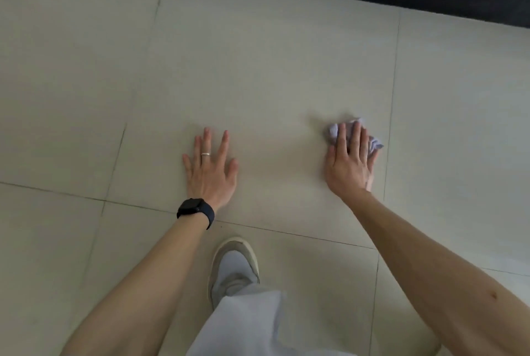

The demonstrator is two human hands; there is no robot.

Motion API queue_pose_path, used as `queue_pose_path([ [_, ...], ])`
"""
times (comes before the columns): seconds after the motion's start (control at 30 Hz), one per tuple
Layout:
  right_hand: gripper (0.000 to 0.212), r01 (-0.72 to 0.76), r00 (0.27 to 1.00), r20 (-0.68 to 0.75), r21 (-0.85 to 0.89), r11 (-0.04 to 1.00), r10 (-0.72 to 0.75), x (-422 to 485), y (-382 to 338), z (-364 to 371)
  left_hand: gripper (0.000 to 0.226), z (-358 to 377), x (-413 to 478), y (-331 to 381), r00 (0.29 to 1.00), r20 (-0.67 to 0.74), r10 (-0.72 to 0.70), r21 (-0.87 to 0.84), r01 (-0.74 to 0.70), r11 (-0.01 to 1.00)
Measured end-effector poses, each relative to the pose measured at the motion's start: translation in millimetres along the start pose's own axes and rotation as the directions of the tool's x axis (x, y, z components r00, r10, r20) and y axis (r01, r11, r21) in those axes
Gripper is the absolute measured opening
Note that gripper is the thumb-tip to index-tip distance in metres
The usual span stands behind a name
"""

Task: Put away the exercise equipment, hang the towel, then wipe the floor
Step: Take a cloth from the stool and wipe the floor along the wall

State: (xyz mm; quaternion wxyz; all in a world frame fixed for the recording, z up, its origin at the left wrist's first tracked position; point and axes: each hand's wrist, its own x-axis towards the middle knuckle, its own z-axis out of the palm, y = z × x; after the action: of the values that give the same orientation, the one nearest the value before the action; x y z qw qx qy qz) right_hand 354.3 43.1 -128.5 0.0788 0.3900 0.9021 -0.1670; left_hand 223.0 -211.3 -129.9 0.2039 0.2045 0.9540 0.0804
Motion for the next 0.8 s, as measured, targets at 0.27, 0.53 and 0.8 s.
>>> queue_pose_path([
  [0.27, 0.050, 0.973, 0.230, 0.355, -0.107, 0.205, -0.906, -44.7, -54.8, 38.5, 0.058, -11.7, -21.9, -61.3, 0.990, 0.120, -0.077, 0.018, 0.075, 0.997],
  [0.53, 0.054, 0.584, 0.809, 0.144, -0.078, 0.808, -0.570, -36.4, -110.5, 49.6, 0.057, -11.5, -28.1, -70.9, 0.999, 0.023, -0.030, -0.021, 0.031, 0.999],
  [0.8, 0.055, 0.679, 0.732, 0.203, -0.132, 0.722, -0.650, 2.5, -124.5, 43.0, 0.068, -5.4, -54.9, -111.8, 0.969, -0.028, -0.246, -0.018, 0.246, 0.969],
])
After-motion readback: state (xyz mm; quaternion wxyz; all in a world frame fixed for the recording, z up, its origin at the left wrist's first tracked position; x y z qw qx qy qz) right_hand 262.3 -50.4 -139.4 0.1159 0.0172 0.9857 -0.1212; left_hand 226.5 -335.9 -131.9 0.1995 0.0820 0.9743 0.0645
